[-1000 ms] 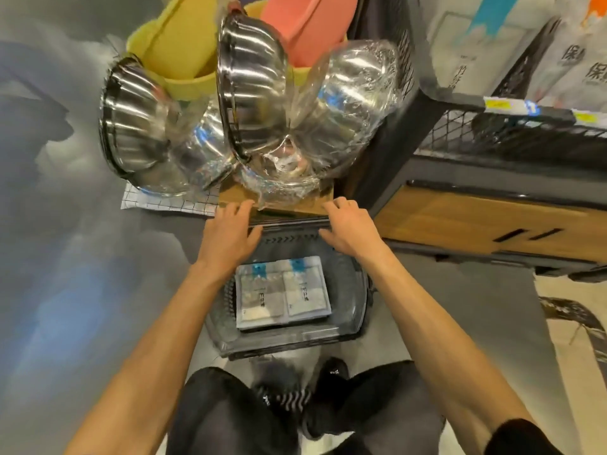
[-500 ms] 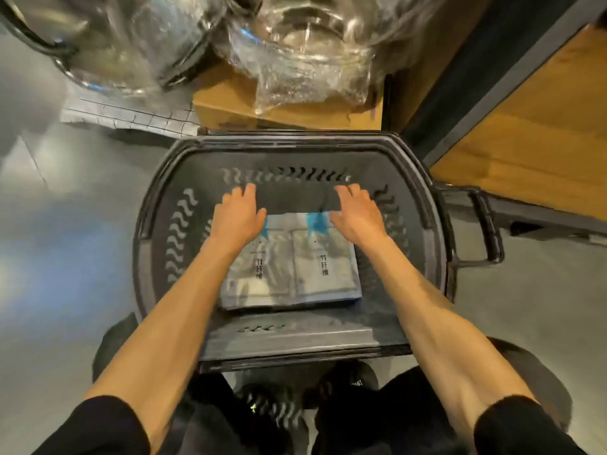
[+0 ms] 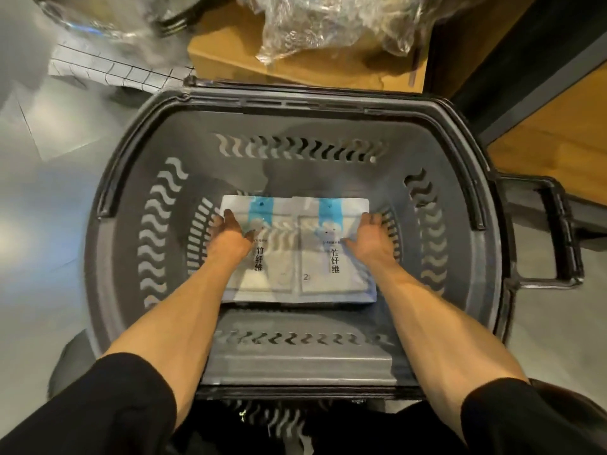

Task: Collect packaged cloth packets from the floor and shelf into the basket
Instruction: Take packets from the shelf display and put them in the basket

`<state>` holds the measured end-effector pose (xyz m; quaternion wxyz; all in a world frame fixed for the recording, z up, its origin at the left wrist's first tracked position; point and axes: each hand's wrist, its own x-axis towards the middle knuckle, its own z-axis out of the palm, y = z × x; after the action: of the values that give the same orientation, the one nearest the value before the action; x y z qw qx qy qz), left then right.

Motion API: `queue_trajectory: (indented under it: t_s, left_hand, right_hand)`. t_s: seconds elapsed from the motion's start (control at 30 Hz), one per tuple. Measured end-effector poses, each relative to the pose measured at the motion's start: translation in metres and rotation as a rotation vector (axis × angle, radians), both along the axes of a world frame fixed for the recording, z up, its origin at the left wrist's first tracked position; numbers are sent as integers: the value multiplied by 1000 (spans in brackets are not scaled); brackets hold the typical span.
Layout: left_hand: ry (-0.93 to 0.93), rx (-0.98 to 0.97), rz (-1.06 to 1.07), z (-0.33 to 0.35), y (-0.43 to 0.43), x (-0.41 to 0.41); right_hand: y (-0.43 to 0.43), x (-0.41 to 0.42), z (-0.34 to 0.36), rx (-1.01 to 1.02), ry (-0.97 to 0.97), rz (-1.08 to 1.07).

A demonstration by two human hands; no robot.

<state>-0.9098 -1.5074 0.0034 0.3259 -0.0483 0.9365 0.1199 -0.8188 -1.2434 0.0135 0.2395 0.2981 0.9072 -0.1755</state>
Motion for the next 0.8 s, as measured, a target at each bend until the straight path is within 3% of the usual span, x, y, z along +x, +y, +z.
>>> queue_trajectory:
  t_s: [0.17, 0.43, 0.57, 0.67, 0.8]
  left_hand:
    - [-21, 1, 117, -7, -3, -1]
    - [127, 57, 303, -10, -6, -3]
    - [57, 303, 594, -15, -14, -5]
    - [-8, 500, 686, 4, -14, 2]
    - [24, 679, 744, 86, -22, 20]
  right_hand:
    - [-15, 6, -12, -23, -11, -191]
    - [-18, 6, -21, -3, 31, -312]
    - [-13, 5, -22, -127, 101, -428]
    - [-9, 6, -10, -255, 163, -489]
    - [-25, 10, 69, -664, 371, -643]
